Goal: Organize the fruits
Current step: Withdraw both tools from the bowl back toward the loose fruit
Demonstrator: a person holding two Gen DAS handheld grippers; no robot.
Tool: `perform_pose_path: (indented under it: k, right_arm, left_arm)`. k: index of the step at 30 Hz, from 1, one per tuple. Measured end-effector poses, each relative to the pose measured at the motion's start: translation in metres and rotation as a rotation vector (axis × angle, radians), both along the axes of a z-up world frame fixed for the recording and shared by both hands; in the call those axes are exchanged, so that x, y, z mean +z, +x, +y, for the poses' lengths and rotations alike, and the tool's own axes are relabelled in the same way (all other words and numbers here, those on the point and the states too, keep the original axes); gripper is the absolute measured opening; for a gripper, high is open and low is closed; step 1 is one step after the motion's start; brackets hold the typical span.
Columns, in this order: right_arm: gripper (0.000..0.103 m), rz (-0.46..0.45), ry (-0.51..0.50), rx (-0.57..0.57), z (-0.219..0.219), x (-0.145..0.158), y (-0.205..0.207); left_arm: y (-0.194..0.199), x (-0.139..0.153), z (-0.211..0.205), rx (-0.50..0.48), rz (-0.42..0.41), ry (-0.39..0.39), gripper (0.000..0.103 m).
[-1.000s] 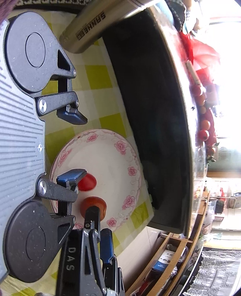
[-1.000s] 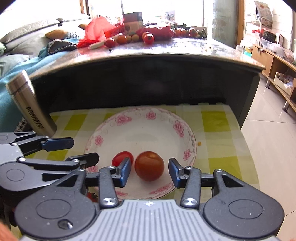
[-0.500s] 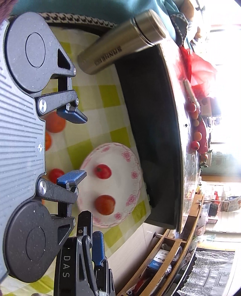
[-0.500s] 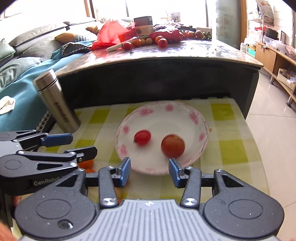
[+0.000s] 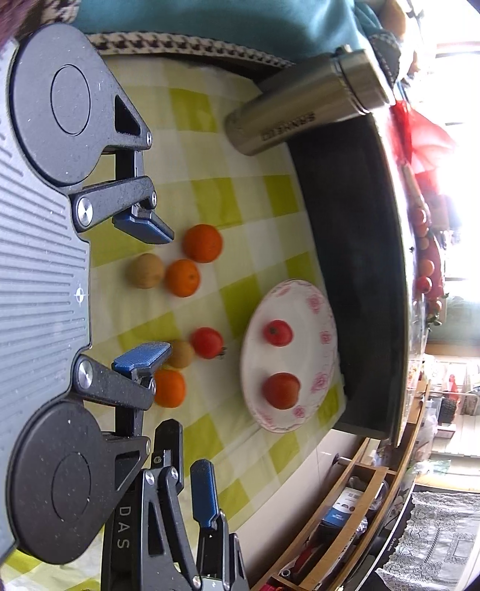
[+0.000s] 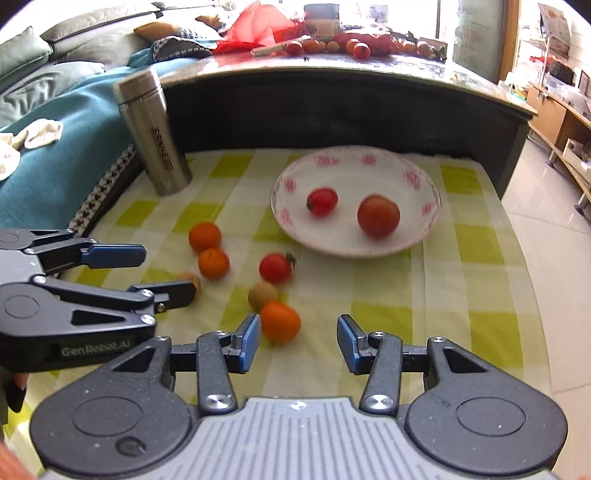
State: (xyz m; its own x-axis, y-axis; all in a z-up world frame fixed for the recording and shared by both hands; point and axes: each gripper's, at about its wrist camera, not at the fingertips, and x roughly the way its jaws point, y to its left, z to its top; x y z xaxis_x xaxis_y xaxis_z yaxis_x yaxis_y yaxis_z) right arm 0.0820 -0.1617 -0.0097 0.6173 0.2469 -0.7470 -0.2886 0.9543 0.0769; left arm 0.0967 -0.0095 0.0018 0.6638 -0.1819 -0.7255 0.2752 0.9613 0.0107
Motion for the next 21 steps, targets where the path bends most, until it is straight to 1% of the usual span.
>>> perform_pose_path:
  k: [5, 11, 15, 21]
  right_arm:
    - [0.05, 0.026, 0.002, -0.03, -0.003, -0.005, -0.01]
    - [0.05, 0.02, -0.015, -0.009, 0.002, -0.007, -0.02]
    - [0.05, 0.026, -0.013, 0.003, 0.006, -0.009, -0.02]
    - [0.05, 0.025, -0.015, 0.007, 0.01, -0.014, -0.014]
  left_arm:
    - [-0.011, -0.006, 0.001, 0.005, 0.021, -0.002, 0.067]
    - [-0.023, -0.012, 0.002, 0.002, 0.042, 0.0, 0.069]
    - [-0.026, -0.017, 0.004, 0.003, 0.052, 0.01, 0.069]
    - [-0.021, -0.021, 0.009, 0.018, 0.064, -0.006, 0.069]
